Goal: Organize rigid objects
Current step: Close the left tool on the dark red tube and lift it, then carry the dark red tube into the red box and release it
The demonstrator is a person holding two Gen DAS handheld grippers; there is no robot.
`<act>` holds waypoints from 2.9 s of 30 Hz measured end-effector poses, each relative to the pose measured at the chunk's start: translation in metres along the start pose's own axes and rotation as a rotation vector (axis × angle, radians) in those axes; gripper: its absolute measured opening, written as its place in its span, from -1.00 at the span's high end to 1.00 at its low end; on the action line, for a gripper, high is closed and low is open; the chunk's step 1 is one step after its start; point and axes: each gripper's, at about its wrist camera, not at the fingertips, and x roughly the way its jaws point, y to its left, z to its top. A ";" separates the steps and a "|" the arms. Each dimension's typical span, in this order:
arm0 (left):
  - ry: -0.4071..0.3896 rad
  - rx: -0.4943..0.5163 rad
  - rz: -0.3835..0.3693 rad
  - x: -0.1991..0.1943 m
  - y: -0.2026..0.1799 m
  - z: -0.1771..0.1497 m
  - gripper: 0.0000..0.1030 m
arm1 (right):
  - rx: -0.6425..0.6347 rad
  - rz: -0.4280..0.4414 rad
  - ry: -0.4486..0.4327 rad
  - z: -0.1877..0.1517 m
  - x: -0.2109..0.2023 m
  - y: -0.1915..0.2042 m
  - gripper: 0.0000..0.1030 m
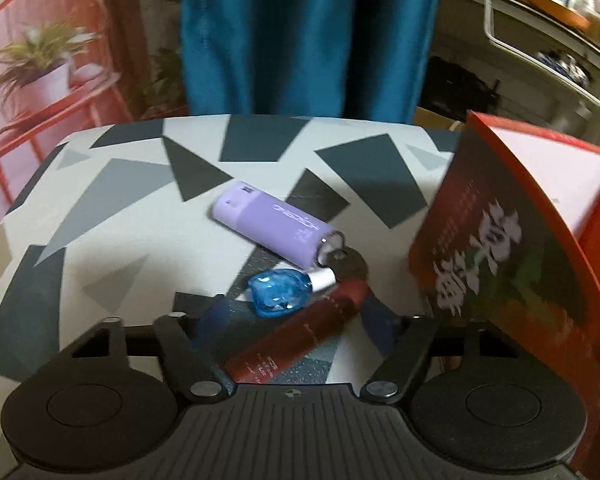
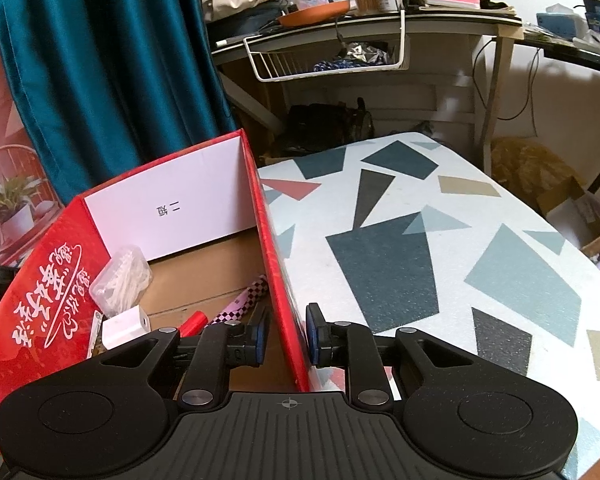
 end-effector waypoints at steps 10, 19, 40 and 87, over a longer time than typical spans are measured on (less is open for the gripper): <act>0.018 0.072 -0.040 -0.001 0.000 -0.016 0.36 | 0.005 0.000 -0.002 0.000 0.000 0.000 0.62; 0.035 0.065 -0.095 -0.023 0.013 -0.045 0.54 | 0.014 0.001 -0.003 -0.001 -0.001 -0.001 0.63; -0.061 0.039 -0.048 -0.018 0.009 -0.056 0.53 | 0.016 0.000 -0.002 -0.001 -0.001 -0.002 0.63; -0.239 -0.039 -0.323 -0.100 0.009 -0.012 0.54 | 0.029 -0.015 -0.014 -0.001 -0.002 -0.002 0.70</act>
